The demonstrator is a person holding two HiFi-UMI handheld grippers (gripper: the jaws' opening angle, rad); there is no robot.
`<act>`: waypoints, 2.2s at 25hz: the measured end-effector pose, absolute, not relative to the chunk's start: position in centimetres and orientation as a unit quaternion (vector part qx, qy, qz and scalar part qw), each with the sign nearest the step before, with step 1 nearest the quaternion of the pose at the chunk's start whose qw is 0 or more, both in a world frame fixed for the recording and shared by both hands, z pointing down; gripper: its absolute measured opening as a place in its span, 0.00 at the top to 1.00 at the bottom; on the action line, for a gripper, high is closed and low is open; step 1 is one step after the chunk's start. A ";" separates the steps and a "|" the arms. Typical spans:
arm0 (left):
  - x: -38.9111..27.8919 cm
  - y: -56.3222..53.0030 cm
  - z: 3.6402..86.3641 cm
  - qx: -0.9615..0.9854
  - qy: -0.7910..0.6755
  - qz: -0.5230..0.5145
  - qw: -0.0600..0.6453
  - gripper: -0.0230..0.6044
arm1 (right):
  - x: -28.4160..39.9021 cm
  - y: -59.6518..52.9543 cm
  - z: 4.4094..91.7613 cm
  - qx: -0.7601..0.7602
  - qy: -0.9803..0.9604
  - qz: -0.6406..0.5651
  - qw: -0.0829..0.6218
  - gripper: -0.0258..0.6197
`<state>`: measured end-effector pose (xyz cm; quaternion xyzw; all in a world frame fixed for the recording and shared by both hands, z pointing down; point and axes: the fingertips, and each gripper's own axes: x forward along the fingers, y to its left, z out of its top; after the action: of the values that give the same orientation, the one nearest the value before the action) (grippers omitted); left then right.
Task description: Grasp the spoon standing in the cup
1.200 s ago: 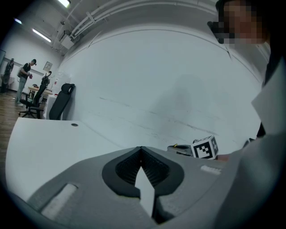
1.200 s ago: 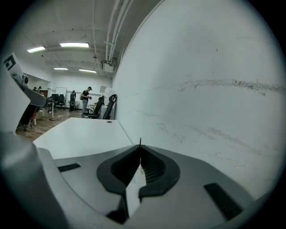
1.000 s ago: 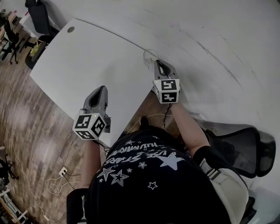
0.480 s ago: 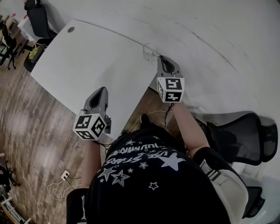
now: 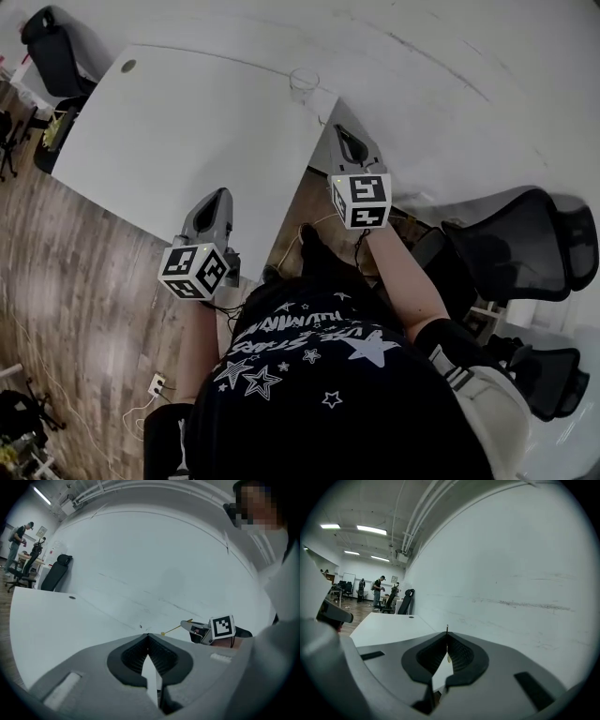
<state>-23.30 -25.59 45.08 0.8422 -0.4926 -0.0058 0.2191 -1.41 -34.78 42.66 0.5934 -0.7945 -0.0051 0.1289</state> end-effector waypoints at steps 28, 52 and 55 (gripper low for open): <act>-13.1 -18.6 44.7 0.834 -0.507 -0.003 0.217 0.95 | 8.4 -26.1 44.9 0.568 -0.814 0.023 0.117 0.94; -3.4 -4.9 43.0 0.801 -0.567 -0.018 0.190 0.95 | 16.5 -13.8 45.7 0.504 -0.858 0.051 0.088 0.94; -3.0 -4.7 42.7 0.804 -0.566 -0.014 0.185 0.95 | 16.5 -13.1 45.4 0.504 -0.859 0.051 0.079 0.94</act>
<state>-3.02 -4.66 42.67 0.8036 -0.5656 -0.0136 0.1847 16.45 -13.12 45.43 0.5040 -0.8585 0.0514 0.0788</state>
